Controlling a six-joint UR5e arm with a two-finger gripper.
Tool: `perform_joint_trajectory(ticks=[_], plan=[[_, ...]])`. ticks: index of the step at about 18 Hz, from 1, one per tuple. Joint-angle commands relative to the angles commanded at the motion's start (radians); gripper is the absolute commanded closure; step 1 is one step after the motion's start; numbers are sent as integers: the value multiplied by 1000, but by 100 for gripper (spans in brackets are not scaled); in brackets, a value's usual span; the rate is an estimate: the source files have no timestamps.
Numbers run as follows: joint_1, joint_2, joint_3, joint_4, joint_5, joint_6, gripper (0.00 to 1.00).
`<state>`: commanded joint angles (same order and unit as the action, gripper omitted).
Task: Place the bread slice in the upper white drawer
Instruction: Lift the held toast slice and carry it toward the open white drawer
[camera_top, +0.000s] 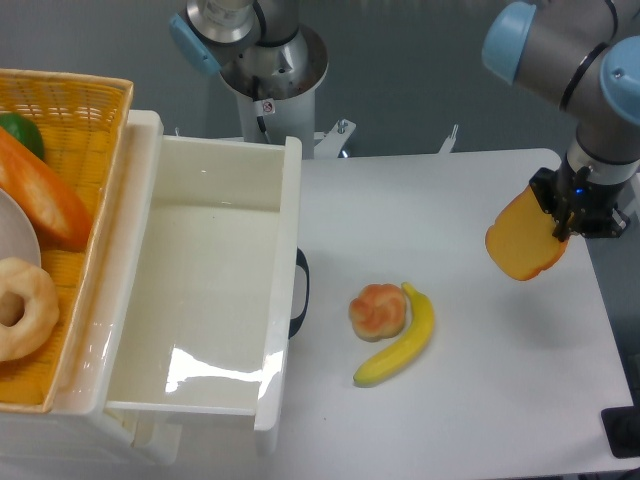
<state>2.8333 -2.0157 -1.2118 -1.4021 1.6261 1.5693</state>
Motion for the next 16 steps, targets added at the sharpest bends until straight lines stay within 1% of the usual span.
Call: perform_joint_trajectory(ticks=[1,5,8,9,11,12,13,16], plan=[[0,0,0,-2,-3,0,100],[-6,32,-2,-5,-14,-11,100],[-12,64,-2,-29,-43,-72,100],[-12,77,-2,-34,-69,-102,100],[-8,107,-5,-75,-141,-126,100],[-3,120,-8,-84,-167,-130,100],[-3,132,-9,-87,-195,-149,100],[-9,170,-21,-87,-290,-265,100]])
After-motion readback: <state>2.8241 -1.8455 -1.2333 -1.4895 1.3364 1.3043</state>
